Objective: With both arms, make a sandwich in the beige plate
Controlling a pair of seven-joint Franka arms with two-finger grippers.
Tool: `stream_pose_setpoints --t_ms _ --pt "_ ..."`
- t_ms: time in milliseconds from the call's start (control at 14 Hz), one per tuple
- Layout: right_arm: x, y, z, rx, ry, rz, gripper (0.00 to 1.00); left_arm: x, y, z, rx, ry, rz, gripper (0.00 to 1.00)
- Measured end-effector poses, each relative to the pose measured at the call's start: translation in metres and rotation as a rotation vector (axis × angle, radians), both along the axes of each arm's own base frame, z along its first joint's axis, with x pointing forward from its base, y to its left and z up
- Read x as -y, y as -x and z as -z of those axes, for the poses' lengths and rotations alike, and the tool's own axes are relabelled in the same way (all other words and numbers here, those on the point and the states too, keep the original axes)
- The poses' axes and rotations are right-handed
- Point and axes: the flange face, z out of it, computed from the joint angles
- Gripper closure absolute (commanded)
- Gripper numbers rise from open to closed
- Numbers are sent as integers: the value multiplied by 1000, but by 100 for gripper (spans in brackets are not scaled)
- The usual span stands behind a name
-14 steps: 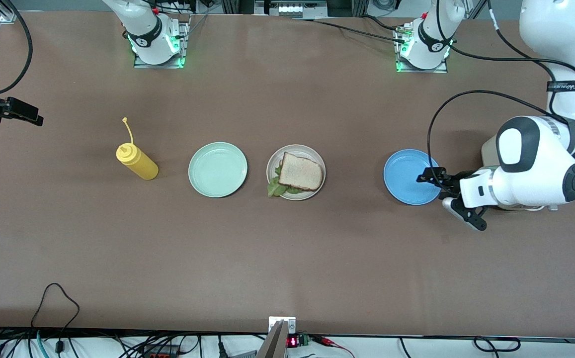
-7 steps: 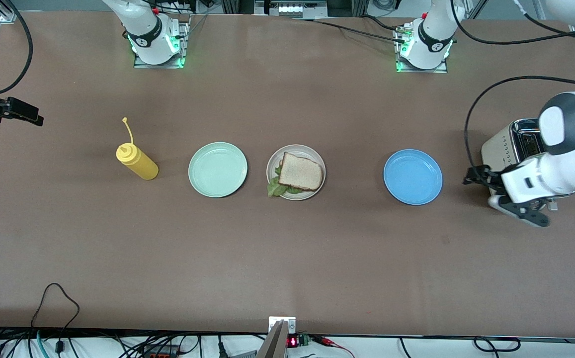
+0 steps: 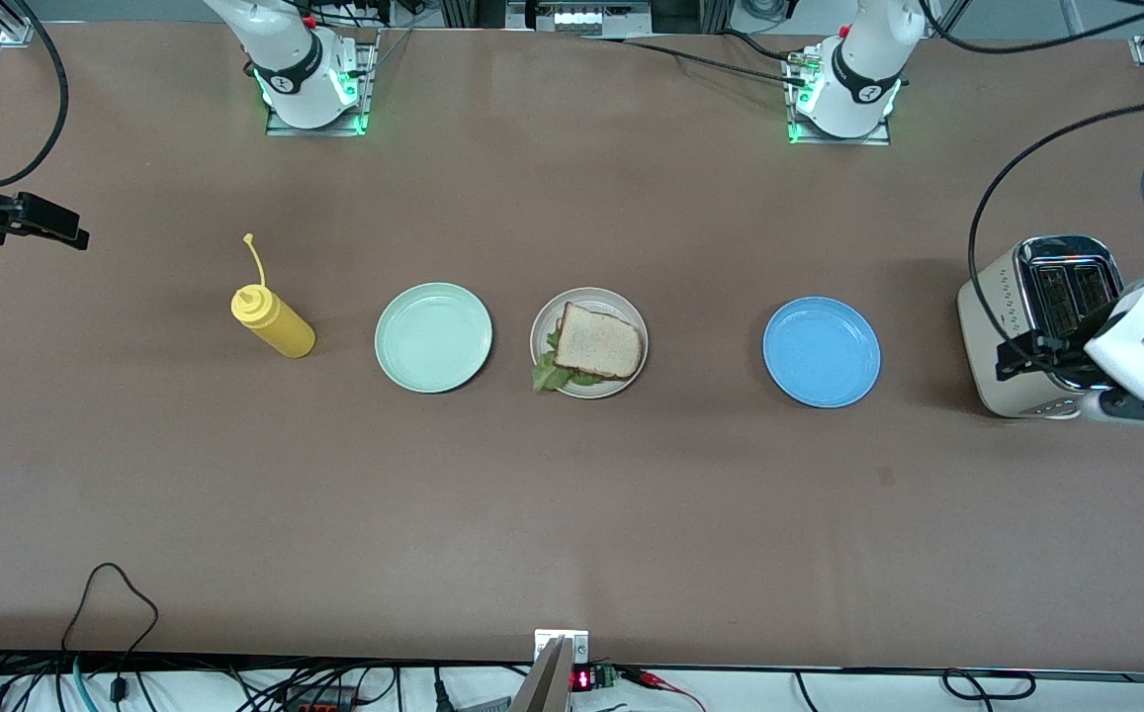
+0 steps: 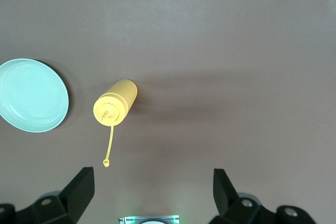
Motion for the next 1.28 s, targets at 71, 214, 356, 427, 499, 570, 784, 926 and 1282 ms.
stream_pose_setpoints --t_ms 71,214,356,427,499,570,784,926,1282 --pt "0 0 0 -3 0 -1 0 3 5 -14 15 3 -24 0" --pt "-1 1 0 -8 -1 -1 0 7 17 -39 19 11 -63 0" --pt "-1 1 0 -9 -1 -1 0 11 30 -58 6 23 -85 0" --pt "-1 1 0 -9 -1 -2 0 15 36 -64 -4 30 -88 0" --pt "-4 1 0 -8 -1 -6 0 18 40 -68 -18 34 -96 0" --pt "-9 0 0 -6 -1 -15 0 21 43 -70 -27 36 -101 0" --pt "-21 -1 -1 -4 -1 -38 0 31 50 -68 -57 37 -88 0" --pt "-18 -1 -2 -2 0 -32 0 39 53 -66 -68 37 -79 0" --pt "-23 1 -16 25 2 -39 0 25 60 -76 -65 37 -109 0"
